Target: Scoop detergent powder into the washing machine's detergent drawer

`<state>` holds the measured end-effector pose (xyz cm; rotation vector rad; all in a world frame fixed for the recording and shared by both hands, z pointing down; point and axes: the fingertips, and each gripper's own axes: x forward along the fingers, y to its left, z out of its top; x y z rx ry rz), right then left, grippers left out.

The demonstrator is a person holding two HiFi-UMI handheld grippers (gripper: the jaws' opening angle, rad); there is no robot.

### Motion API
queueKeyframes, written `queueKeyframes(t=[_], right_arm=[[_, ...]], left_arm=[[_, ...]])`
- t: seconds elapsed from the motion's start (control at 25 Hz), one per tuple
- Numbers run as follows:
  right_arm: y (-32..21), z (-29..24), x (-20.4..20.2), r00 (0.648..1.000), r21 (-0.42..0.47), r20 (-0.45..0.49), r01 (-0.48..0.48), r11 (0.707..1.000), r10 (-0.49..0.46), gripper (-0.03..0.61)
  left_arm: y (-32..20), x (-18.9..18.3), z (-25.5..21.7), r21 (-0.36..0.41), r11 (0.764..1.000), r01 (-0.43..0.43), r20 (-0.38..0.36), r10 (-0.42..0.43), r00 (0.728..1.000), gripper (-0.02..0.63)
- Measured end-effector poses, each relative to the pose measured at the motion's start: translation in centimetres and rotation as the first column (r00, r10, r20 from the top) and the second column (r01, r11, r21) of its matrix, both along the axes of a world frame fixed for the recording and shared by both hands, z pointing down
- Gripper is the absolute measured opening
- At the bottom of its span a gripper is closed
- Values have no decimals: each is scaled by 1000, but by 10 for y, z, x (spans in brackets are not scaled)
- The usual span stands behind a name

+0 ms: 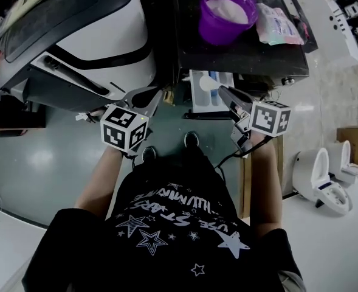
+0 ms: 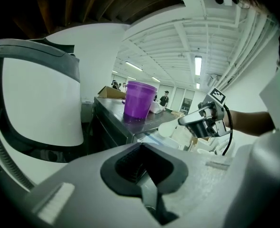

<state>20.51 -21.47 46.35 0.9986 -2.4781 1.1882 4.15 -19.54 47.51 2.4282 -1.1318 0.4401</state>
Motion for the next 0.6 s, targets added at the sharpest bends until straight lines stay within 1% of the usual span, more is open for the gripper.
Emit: queueKeyframes(t=[0.12, 0.24, 0.48, 0.6], right_arm=[[6, 9, -2, 998, 9, -59, -14, 1000, 15, 32], [12, 20, -3, 990, 22, -137, -20, 1000, 23, 32], [24, 37, -7, 962, 73, -268, -26, 997, 44, 32], [27, 39, -8, 946, 121, -318, -30, 992, 67, 32]], left_arm=[[5, -4, 4, -13, 1000, -19, -2, 19, 1000, 0], [9, -5, 7, -19, 999, -41, -2, 41, 999, 0], [19, -8, 11, -30, 996, -81, -4, 81, 997, 0], [23, -10, 12, -34, 995, -92, -7, 92, 996, 0]])
